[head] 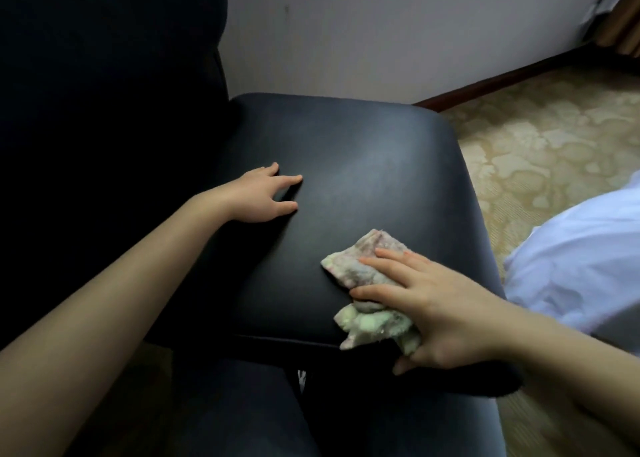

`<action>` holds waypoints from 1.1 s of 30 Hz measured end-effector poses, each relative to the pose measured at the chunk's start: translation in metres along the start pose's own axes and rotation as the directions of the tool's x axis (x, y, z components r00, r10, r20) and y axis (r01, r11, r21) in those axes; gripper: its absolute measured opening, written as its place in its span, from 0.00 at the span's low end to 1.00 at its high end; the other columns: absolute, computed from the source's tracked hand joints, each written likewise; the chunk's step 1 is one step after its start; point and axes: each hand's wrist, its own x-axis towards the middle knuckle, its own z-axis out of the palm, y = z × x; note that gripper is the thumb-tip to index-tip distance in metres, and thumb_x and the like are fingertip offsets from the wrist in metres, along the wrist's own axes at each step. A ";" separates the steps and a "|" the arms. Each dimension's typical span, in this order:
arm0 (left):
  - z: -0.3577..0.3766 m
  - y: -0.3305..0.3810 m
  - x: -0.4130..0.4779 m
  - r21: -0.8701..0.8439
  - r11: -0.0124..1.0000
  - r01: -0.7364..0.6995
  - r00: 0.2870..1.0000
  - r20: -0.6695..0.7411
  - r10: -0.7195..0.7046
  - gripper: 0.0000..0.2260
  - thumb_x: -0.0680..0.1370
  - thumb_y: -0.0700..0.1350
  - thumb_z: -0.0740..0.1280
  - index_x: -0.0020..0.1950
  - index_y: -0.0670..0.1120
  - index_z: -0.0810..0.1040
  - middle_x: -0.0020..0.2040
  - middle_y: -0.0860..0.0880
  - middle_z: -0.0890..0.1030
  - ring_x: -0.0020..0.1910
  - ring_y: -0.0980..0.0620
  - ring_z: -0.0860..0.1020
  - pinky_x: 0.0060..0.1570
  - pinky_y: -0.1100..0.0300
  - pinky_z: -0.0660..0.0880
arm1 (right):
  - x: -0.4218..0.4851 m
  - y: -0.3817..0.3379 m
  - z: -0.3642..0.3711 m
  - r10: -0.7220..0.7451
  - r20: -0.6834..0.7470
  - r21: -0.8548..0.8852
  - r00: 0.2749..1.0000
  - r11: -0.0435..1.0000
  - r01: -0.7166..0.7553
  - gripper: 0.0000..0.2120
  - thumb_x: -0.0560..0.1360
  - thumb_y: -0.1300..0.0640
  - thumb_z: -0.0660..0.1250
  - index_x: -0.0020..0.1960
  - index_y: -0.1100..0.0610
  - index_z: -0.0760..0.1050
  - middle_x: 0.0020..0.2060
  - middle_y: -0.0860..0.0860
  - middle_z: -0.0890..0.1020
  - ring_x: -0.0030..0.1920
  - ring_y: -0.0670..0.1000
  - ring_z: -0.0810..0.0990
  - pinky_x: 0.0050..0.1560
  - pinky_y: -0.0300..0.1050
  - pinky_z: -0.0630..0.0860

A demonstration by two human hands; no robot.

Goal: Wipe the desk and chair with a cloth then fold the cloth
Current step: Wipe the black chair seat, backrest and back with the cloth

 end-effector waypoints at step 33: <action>0.006 0.014 -0.033 0.064 0.981 0.183 0.983 -0.017 -0.182 0.25 0.81 0.59 0.53 0.77 0.57 0.53 0.78 0.44 0.52 0.77 0.48 0.52 0.73 0.56 0.50 | 0.105 -0.116 0.029 -0.731 0.170 -0.466 0.661 0.532 0.707 0.13 0.75 0.54 0.58 0.52 0.48 0.80 0.53 0.46 0.81 0.62 0.50 0.74 0.64 0.48 0.71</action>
